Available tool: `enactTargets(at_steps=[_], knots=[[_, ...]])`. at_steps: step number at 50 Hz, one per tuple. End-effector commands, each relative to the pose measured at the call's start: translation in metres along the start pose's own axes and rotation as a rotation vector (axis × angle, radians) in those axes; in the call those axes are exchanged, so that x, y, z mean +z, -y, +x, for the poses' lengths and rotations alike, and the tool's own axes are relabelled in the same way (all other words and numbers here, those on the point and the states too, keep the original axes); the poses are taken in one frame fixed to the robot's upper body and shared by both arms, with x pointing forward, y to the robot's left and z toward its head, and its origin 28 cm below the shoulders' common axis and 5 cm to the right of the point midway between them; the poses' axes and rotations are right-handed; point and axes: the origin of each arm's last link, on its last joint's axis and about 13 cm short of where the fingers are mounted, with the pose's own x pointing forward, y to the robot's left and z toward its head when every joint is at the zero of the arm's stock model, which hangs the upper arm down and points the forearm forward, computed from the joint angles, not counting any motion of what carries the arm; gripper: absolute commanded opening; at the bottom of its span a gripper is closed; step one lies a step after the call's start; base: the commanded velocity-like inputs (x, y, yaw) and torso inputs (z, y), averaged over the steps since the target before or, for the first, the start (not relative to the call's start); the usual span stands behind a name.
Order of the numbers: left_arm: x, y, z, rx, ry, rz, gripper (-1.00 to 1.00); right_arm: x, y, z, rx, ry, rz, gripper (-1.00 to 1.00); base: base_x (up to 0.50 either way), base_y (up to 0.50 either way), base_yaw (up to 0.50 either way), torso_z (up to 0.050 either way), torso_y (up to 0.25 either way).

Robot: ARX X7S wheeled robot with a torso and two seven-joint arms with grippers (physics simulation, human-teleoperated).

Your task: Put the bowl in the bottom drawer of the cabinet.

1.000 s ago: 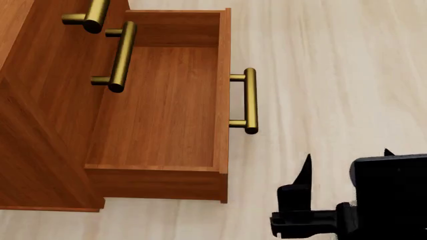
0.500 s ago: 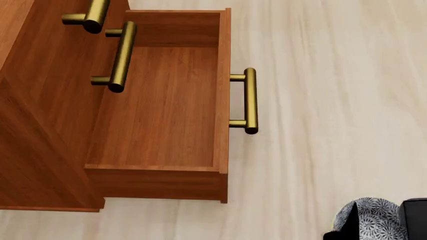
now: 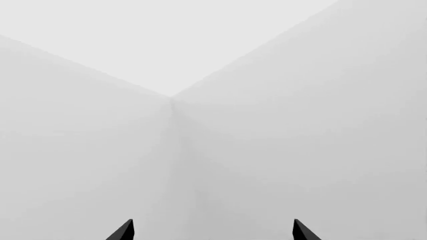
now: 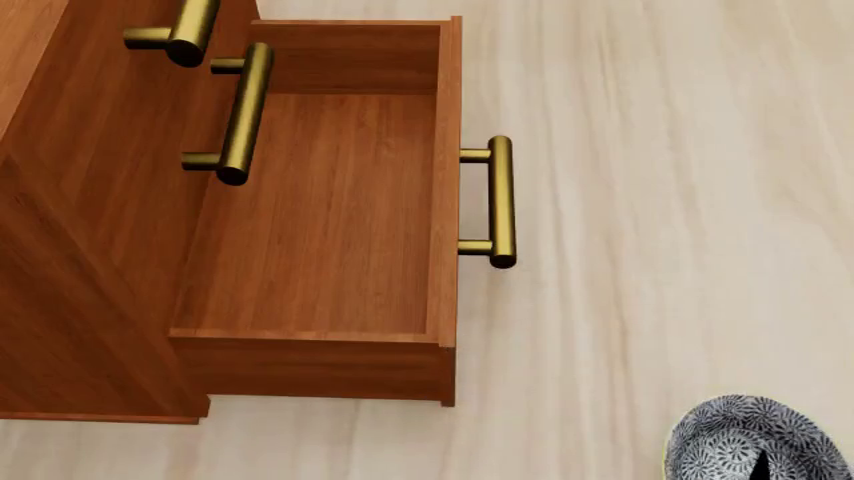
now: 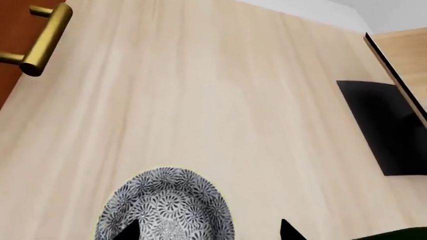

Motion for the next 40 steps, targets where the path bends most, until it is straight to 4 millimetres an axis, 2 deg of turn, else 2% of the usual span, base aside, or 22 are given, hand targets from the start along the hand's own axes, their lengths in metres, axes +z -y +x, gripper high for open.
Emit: enactTargets(at_steps=[1, 40], knots=[[-0.001, 0.002, 0.000, -0.006, -0.003, -0.002, 1.00, -0.008, 0.006, 0.007, -0.020, -0.034, 0.017, 1.00, 0.00, 0.00, 0.00, 0.000, 0.000], [-0.002, 0.001, -0.002, -0.007, -0.008, 0.006, 1.00, -0.037, 0.007, 0.045, -0.011, -0.146, 0.083, 1.00, 0.00, 0.00, 0.00, 0.000, 0.000]])
